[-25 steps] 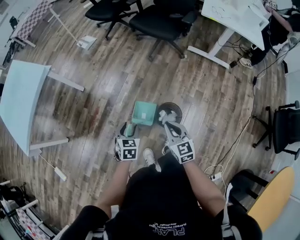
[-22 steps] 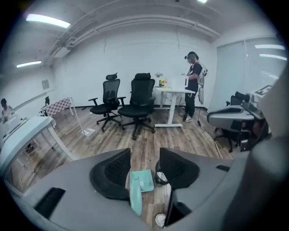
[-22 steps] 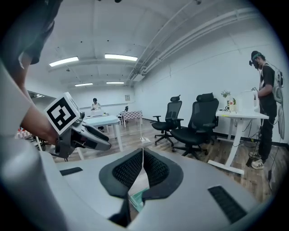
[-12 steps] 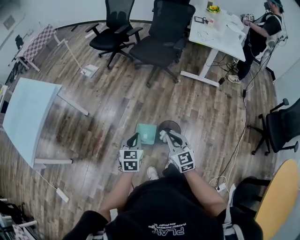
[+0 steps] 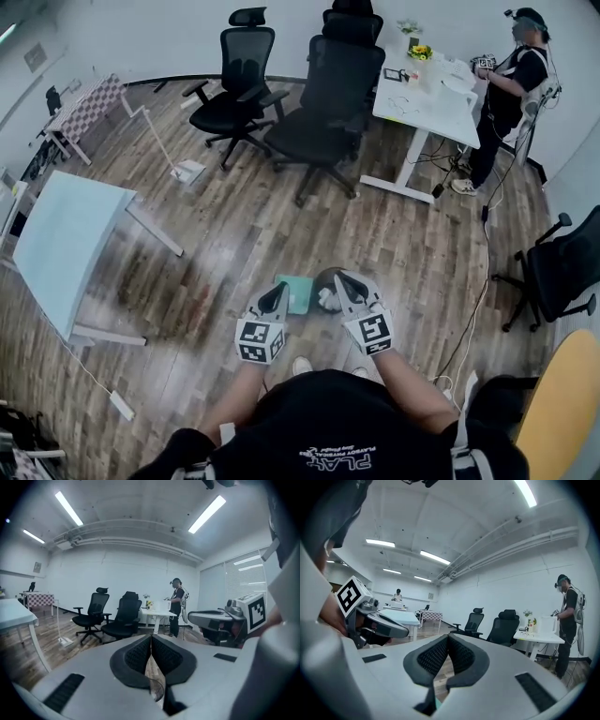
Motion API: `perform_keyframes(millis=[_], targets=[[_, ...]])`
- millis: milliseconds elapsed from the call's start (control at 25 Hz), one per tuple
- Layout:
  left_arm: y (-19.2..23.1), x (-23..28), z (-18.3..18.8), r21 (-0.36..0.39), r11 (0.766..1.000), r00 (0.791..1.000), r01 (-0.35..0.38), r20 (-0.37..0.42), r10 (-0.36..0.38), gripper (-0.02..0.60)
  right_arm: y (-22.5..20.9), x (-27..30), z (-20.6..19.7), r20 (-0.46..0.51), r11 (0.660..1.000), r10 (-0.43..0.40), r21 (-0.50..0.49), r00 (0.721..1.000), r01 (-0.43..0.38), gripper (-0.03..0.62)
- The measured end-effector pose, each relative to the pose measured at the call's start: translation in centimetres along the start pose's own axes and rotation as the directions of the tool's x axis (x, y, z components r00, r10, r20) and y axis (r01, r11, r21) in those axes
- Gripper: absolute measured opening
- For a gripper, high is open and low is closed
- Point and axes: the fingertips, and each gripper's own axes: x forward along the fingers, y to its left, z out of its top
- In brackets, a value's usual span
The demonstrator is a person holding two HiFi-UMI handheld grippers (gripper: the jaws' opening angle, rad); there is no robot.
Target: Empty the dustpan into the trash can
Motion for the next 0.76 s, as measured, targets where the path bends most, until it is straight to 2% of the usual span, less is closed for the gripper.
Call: perform_keyframes(millis=[160,400,760], targets=[[-2.4,0.3,1.3,0.006,1.0,0.999,0.008,0.035,-0.008,0.026,-1.3,-1.1,1.5,0.035,1.0,-0.004,-0.019,0.999,0.005,0.023],[-5.0,1.1,2.7,0.024,0.999,0.998,-0.022,0.056,0.021,0.026,-3.0,-3.0,2.4,0.067,1.0,0.012,-0.025,0.998,-0.011,0.023],[-5.3,0.5,2.3,0.016,0.997,0.996,-0.069,0.052,0.068,0.026,-3.5,-4.0,2.5,0.069,0.999,0.018,-0.046,0.997,-0.015,0.023]])
